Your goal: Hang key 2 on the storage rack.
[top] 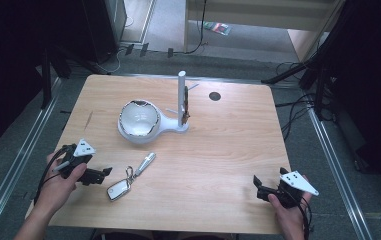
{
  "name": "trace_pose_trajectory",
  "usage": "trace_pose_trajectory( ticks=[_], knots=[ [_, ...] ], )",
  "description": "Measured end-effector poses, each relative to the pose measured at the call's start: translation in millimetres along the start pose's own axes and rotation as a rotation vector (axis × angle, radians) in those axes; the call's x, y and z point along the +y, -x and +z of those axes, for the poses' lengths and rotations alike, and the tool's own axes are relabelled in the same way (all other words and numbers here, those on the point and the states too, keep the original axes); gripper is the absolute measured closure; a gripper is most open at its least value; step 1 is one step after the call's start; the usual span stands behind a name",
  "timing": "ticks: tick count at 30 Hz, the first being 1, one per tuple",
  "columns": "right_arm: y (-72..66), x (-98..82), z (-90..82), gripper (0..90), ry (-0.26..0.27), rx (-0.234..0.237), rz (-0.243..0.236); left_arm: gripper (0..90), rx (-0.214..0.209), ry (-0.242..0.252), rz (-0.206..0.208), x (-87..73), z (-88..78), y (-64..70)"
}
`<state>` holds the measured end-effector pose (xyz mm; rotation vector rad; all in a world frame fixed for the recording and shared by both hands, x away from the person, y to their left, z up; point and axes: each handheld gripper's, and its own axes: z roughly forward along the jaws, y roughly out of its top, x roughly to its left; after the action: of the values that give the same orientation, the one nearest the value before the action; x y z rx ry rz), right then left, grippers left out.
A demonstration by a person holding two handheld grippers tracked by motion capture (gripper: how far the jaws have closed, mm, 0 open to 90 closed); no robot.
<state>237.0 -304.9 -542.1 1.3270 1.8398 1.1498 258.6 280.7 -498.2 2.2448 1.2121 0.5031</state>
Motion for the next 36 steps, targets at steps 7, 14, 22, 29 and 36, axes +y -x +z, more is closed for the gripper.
trace_pose_trajectory(
  ticks=[7,14,22,29,36],
  knots=[
    [0.1,0.0,0.2,0.0,-0.001,0.004,-0.001,8.2,-0.011,-0.067,0.021,10.1,3.5,2.8],
    [0.0,0.0,0.2,0.0,-0.001,0.002,-0.006,8.2,-0.055,-0.139,0.024,18.3,10.6,6.2],
    [0.4,0.1,0.2,0.0,-0.004,0.008,-0.004,8.1,-0.055,-0.200,0.021,31.6,14.4,6.9],
    [-0.4,0.0,0.3,0.0,-0.005,0.007,-0.014,8.1,-0.093,-0.270,0.014,42.0,22.7,14.0],
    [-0.4,0.1,0.3,0.0,-0.006,0.009,-0.019,8.5,-0.109,-0.333,0.012,52.5,29.7,22.9]
  ],
)
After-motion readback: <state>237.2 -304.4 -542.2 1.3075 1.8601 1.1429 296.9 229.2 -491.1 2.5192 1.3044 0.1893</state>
